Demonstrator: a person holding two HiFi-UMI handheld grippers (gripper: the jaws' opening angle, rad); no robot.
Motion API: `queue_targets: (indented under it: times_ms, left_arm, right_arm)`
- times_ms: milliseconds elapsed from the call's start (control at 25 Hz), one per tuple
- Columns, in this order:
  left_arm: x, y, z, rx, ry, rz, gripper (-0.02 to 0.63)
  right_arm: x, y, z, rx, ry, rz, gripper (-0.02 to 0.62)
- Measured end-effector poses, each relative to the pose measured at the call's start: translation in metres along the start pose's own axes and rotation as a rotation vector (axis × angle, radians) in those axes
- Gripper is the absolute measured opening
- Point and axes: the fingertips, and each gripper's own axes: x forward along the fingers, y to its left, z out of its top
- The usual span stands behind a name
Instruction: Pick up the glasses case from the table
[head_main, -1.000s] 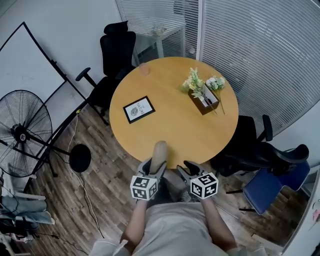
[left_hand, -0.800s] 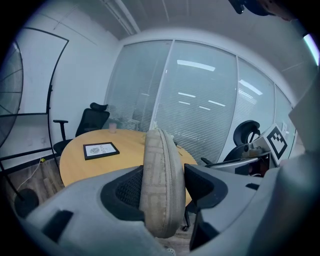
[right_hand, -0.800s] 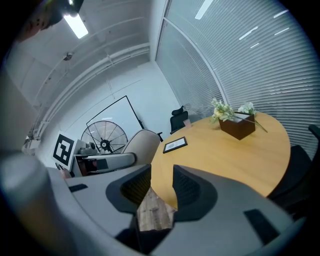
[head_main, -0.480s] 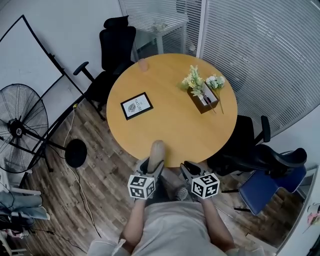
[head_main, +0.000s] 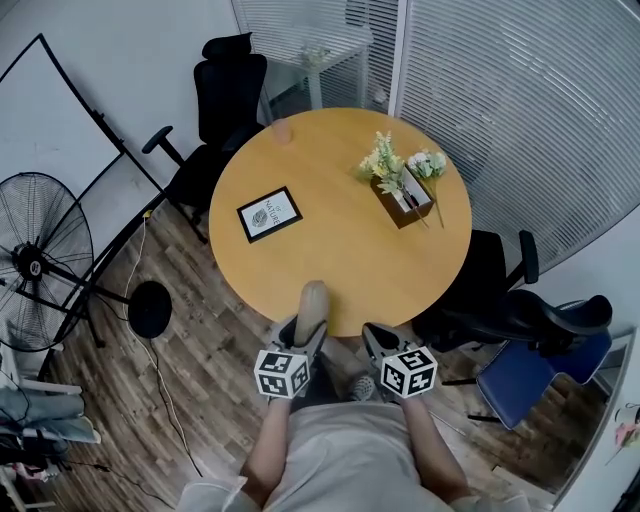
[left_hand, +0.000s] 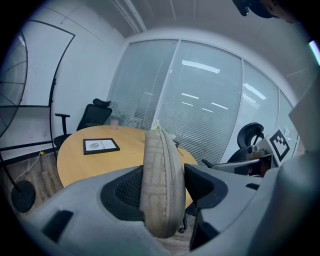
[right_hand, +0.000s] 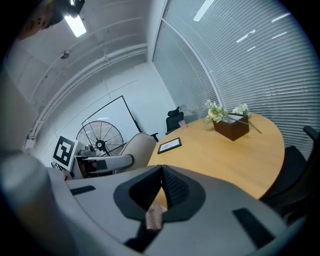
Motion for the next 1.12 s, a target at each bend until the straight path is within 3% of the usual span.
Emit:
queue_targets:
  times_ms: [680, 1000, 1120]
  left_arm:
    - [0.009, 0.008, -0.014, -0.045, 0.023, 0.024, 0.247]
    - [0.005, 0.012, -0.013, -0.057, 0.009, 0.037, 0.247]
    - [0.005, 0.011, -0.014, -0.063, 0.005, 0.037, 0.247]
  right_arm:
    - [0.005, 0.009, -0.005, -0.021, 0.035, 0.048, -0.003]
    - [0.006, 0.033, -0.007, -0.049, 0.057, 0.173, -0.003]
    - [0.005, 0.032, -0.005, -0.04, 0.053, 0.179, -0.003]
